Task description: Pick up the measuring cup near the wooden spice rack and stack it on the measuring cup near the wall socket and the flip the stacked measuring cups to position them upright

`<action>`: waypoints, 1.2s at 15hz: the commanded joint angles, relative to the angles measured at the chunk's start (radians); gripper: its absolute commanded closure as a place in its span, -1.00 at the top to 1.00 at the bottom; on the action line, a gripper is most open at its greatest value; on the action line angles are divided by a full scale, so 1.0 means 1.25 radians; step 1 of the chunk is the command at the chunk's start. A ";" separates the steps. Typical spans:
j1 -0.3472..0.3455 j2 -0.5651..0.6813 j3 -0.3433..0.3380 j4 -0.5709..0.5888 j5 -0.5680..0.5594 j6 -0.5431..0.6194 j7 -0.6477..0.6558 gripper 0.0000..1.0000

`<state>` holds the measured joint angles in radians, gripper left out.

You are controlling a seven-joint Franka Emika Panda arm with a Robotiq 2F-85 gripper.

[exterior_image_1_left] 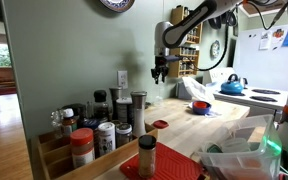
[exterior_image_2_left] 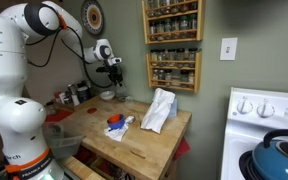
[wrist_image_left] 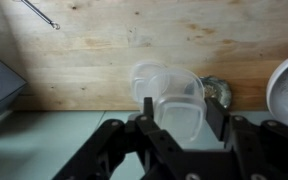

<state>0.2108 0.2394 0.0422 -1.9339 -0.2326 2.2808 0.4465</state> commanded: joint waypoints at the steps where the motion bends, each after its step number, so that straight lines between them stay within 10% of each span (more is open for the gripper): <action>1: -0.015 0.060 -0.012 0.039 -0.025 0.023 -0.030 -0.40; 18: -0.059 0.171 -0.006 0.075 0.085 0.017 -0.186 -0.40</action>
<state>0.1556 0.4360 0.0210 -1.8440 -0.1738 2.3226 0.2649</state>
